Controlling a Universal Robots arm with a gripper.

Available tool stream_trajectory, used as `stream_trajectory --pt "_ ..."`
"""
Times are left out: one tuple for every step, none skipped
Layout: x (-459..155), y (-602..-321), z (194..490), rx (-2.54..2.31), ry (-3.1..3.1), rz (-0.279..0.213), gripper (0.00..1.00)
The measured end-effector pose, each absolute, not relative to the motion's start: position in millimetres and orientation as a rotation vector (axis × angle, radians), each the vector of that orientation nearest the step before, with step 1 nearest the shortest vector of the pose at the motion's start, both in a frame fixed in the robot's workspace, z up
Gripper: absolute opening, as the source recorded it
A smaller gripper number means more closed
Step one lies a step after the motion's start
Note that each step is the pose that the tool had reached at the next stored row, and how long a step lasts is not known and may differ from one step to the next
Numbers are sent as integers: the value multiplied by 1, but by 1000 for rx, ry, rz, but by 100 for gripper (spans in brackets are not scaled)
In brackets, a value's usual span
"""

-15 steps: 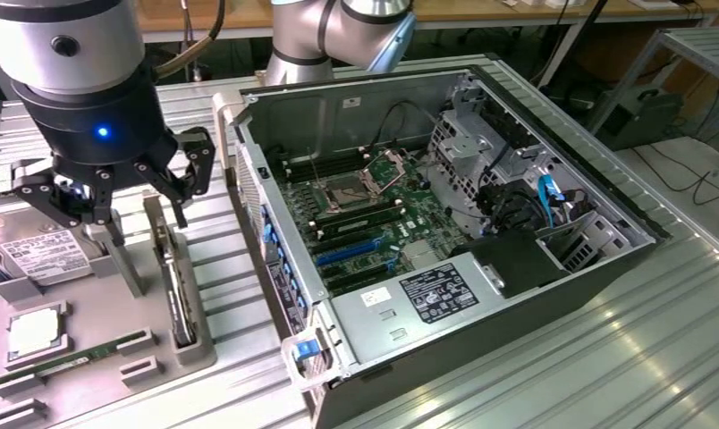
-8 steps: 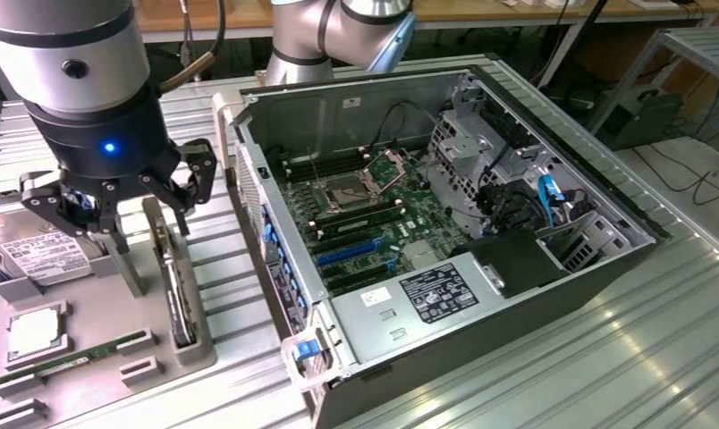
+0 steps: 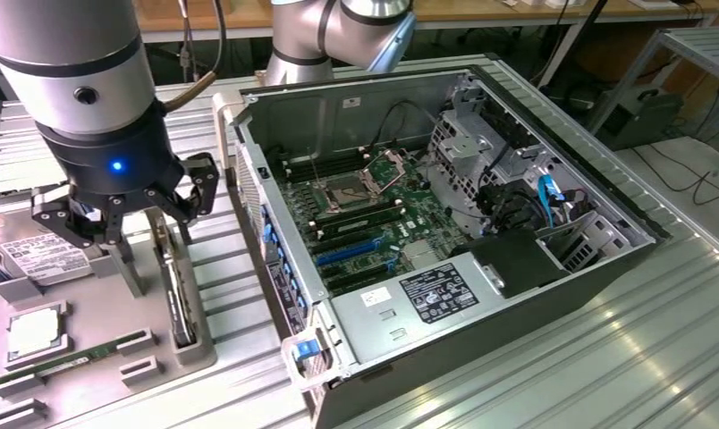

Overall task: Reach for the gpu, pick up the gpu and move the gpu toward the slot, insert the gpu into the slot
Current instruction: 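Pick up the gpu and move the gpu toward the slot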

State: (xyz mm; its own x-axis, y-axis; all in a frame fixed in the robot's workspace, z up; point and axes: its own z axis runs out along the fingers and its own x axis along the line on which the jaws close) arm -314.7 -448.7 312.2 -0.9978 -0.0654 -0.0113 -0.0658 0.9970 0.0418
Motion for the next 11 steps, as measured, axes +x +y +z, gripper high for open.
stream_trajectory --pt "-315 -449 310 -103 3129 66 60" --pt "-315 -449 309 -103 3129 66 60" --pt "-315 -449 307 -103 3129 66 60" --pt "-315 -449 305 -103 3129 66 60" --pt "-315 -449 303 -103 3129 66 60" --pt "-315 -449 302 -103 3129 66 60" --pt "-315 -449 300 -103 3129 66 60" --pt "-315 -449 298 -103 3129 66 60" --pt "-315 -449 296 -103 3129 66 60" --pt "-315 -449 294 -103 3129 66 60" --pt "-315 -449 292 -103 3129 66 60"
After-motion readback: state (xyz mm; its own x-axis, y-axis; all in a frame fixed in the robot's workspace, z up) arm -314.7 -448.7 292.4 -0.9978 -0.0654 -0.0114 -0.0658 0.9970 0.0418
